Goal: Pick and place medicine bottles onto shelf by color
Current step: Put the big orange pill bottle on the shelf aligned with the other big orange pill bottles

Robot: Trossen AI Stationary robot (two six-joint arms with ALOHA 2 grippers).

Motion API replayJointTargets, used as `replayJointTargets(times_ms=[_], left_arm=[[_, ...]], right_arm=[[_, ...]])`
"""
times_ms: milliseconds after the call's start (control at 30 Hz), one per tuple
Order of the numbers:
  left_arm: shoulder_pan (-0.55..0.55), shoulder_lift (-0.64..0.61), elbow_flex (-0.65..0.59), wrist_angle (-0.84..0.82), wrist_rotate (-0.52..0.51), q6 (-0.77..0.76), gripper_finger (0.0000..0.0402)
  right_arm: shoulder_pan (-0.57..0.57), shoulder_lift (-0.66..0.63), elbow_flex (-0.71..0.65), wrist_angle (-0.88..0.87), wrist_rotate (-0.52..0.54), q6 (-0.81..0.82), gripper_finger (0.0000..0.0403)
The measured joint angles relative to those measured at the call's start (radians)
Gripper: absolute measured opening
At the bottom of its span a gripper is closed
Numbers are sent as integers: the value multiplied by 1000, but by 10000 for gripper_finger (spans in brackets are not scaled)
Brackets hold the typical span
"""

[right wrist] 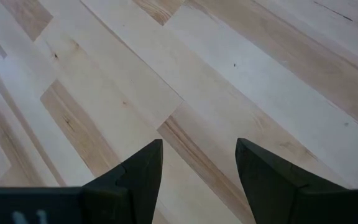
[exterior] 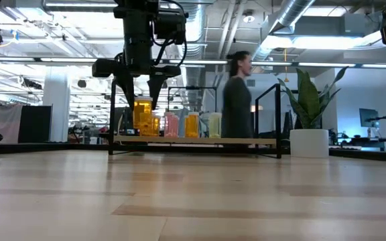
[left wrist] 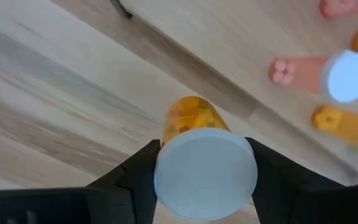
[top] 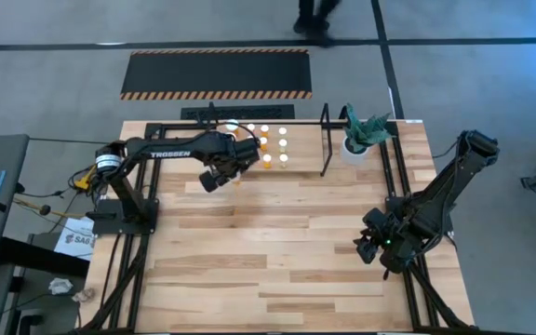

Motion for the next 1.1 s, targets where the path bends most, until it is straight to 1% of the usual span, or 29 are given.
replayJointTargets(times_ms=[200, 600, 867, 1100], left_arm=[[23, 0, 0, -3, -22, -42, 177], [81, 1, 0, 14, -25, -145, 178], [90, 2, 0, 24, -119, -173, 178], [92, 8, 0, 22, -127, -210, 178]], right_arm=[[0, 0, 0, 0, 0, 0, 225], [0, 0, 0, 0, 0, 0, 225], [0, 0, 0, 0, 0, 0, 225], [0, 0, 0, 0, 0, 0, 225]])
